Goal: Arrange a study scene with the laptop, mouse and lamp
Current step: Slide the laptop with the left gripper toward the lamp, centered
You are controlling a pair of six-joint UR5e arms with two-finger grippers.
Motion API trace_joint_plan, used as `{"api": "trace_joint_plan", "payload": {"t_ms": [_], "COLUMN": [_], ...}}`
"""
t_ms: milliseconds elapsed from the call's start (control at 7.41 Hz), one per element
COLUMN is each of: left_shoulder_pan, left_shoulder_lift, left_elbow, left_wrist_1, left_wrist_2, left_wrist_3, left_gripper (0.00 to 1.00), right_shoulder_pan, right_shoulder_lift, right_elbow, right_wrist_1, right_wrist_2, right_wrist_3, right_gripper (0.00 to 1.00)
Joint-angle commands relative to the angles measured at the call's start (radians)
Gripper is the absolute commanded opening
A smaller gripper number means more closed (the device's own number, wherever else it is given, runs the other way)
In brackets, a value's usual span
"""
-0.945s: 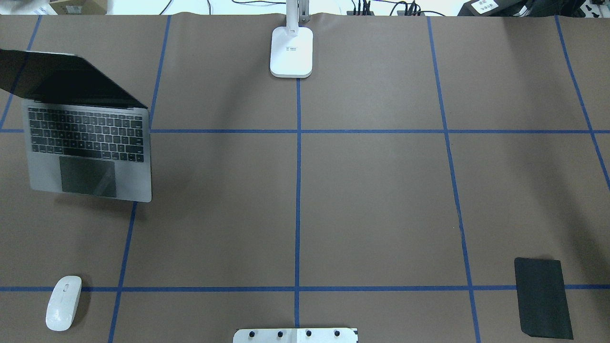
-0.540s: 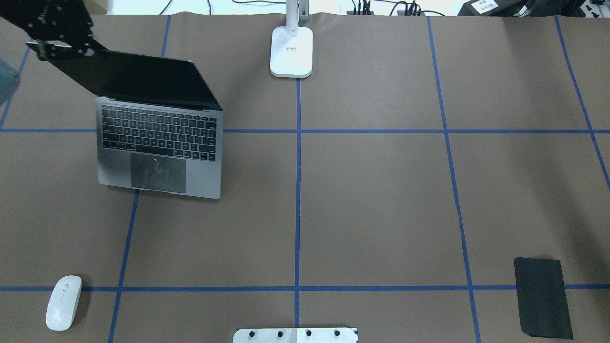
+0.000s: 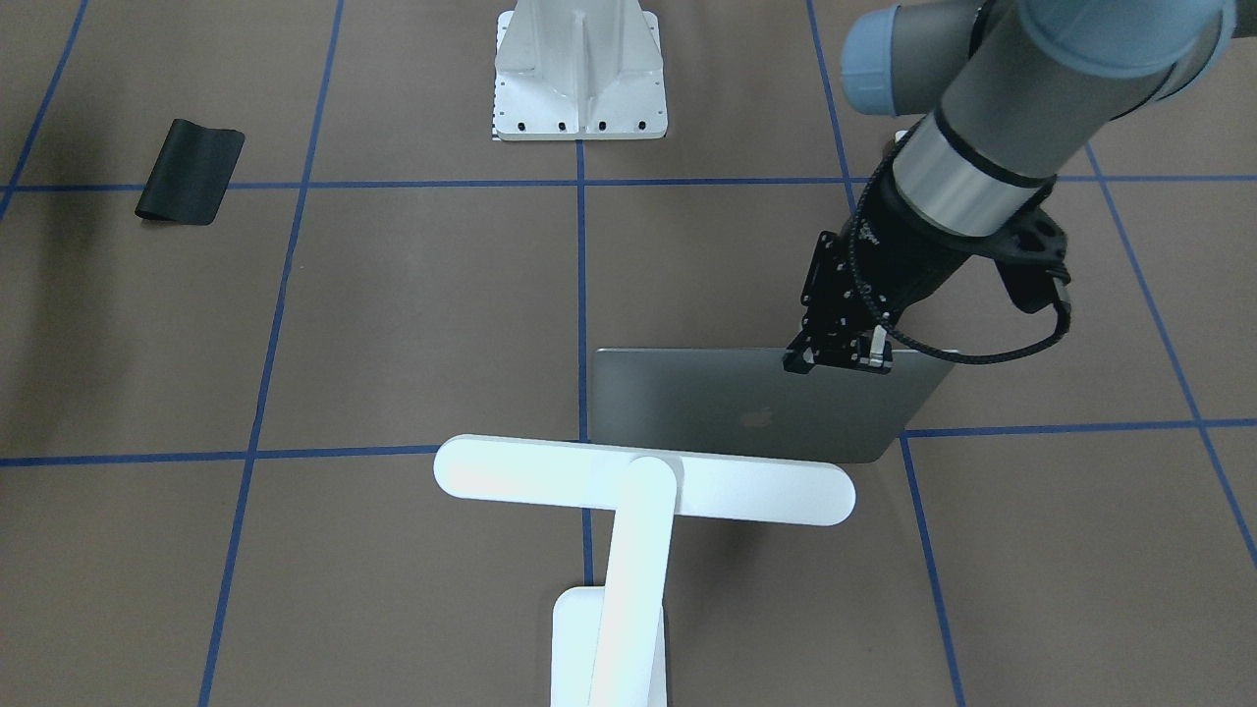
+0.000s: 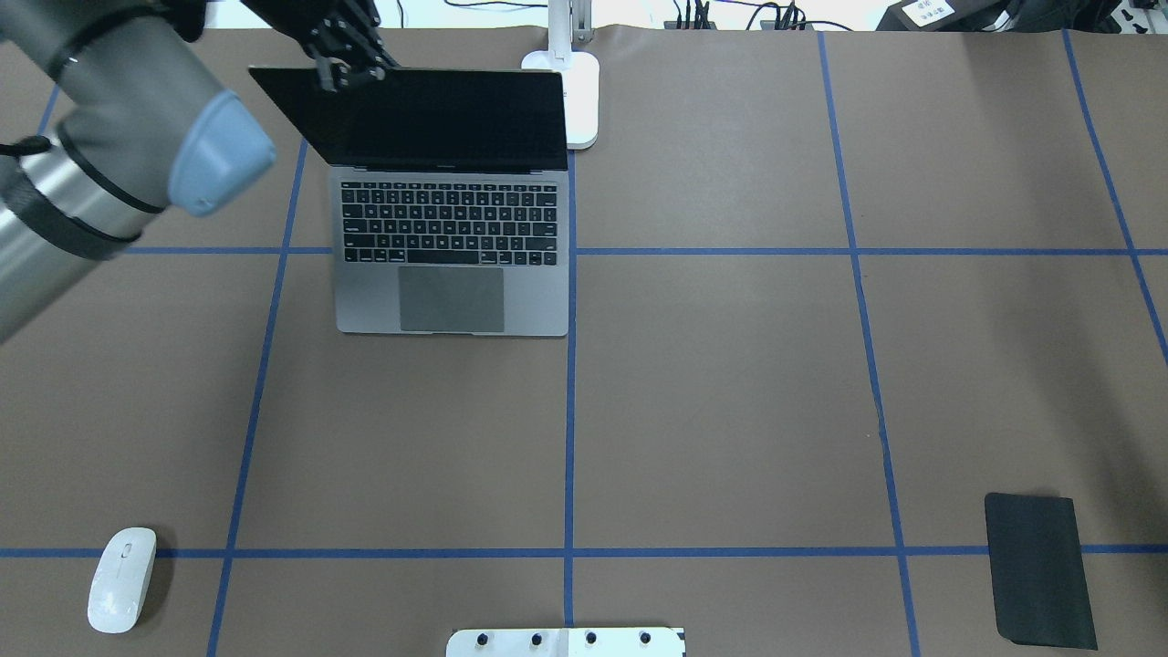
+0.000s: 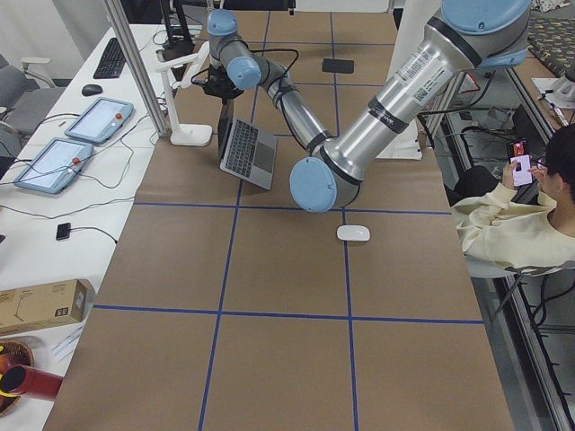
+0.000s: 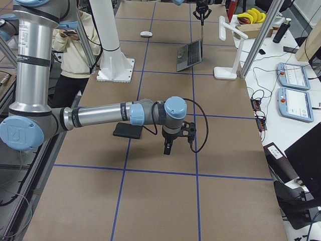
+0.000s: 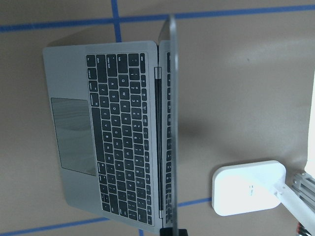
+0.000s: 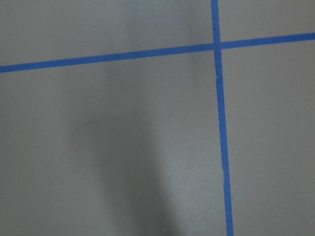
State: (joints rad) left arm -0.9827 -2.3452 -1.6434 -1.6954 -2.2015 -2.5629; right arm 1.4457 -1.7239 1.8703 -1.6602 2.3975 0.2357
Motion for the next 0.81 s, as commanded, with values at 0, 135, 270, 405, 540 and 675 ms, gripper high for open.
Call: {"api": "trace_joint_plan", "payload": {"t_ms": [0, 135, 270, 405, 540, 675], "left_shoulder_pan": [0.094, 0.117, 0.125, 0.131, 0.131, 0.13], "left_shoulder_lift": [-0.064, -0.118, -0.152, -0.181, -0.181, -0.174], "left_elbow": [0.078, 0.144, 0.21, 0.287, 0.322, 0.327], "left_wrist_1": [-0.091, -0.117, -0.147, -0.195, -0.22, -0.222], "left_wrist_2": [0.153, 0.205, 0.242, 0.275, 0.275, 0.275], "left_wrist_3": [-0.141, -0.172, -0.183, -0.172, -0.107, -0.036], "left_gripper": [0.0, 0.0, 0.0, 0.0, 0.0, 0.0], "right_shoulder_pan": [0.001, 0.001, 0.001, 0.001, -0.001, -0.001], "right_shoulder_lift": [-0.038, -0.048, -0.048, -0.046, -0.042, -0.037], "right_elbow": [0.006, 0.004, 0.001, -0.003, -0.008, -0.01], "right_wrist_1": [0.002, 0.002, -0.001, -0.003, -0.004, -0.004], "right_wrist_2": [0.002, 0.003, 0.003, 0.003, 0.005, 0.005], "right_wrist_3": [-0.001, -0.001, -0.001, -0.001, 0.001, 0.002], "right_gripper": [1.0, 1.0, 1.0, 1.0, 1.0, 1.0]}}
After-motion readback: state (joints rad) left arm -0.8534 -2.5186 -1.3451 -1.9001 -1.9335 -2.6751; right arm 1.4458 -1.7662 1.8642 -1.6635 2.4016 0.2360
